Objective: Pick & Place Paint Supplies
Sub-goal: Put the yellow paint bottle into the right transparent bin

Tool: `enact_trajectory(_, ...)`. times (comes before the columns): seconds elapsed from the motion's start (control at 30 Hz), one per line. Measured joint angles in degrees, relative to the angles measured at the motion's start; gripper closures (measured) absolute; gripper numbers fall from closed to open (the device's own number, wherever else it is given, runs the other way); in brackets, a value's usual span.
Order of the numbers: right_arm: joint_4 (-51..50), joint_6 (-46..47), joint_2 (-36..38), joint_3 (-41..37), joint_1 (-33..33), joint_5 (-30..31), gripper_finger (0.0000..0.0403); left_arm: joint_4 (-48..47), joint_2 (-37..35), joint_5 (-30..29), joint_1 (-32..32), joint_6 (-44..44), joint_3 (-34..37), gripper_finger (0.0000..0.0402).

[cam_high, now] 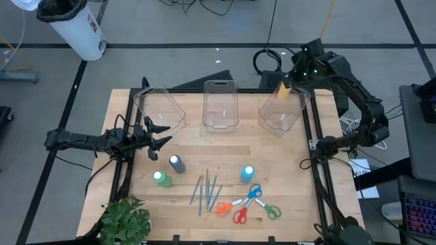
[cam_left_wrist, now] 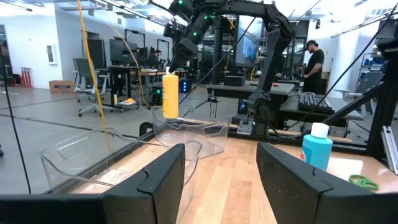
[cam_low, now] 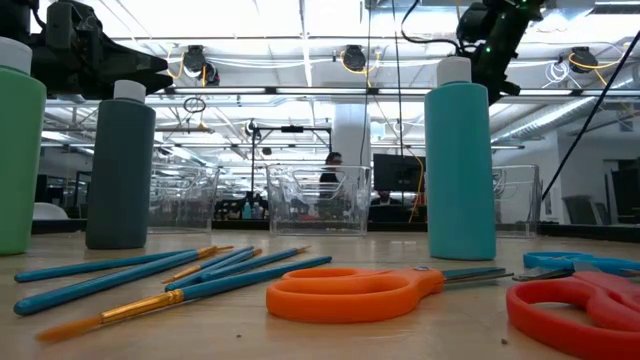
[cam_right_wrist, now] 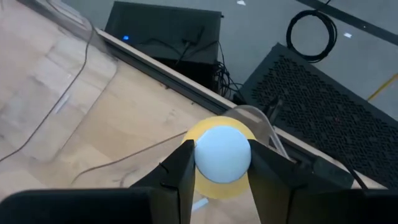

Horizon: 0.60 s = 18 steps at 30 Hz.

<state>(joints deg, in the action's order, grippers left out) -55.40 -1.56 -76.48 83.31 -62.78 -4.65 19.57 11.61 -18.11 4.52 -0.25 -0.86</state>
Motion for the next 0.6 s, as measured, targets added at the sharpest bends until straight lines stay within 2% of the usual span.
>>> enact_trajectory(0.17,0.9,-0.2,-1.8,-0.3,-1.0,0.1,0.0294,0.0,0.0,0.0,0.0,0.0,0.0,0.0194)
enact_trajectory(0.37,8.4,0.5,-2.5,-5.0,-0.9,0.3,0.0294,0.0,0.0,0.0,0.0,0.0,0.0,0.0195)
enact_trajectory(0.5,11.0,0.1,-2.5,-7.5,-0.9,3.4,0.0295,0.0,0.0,0.0,0.0,0.0,0.0,0.0194)
enact_trajectory(0.6,11.2,0.0,-2.5,-8.5,-0.9,3.5,0.0295,0.0,0.0,0.0,0.0,0.0,0.0,0.0195)
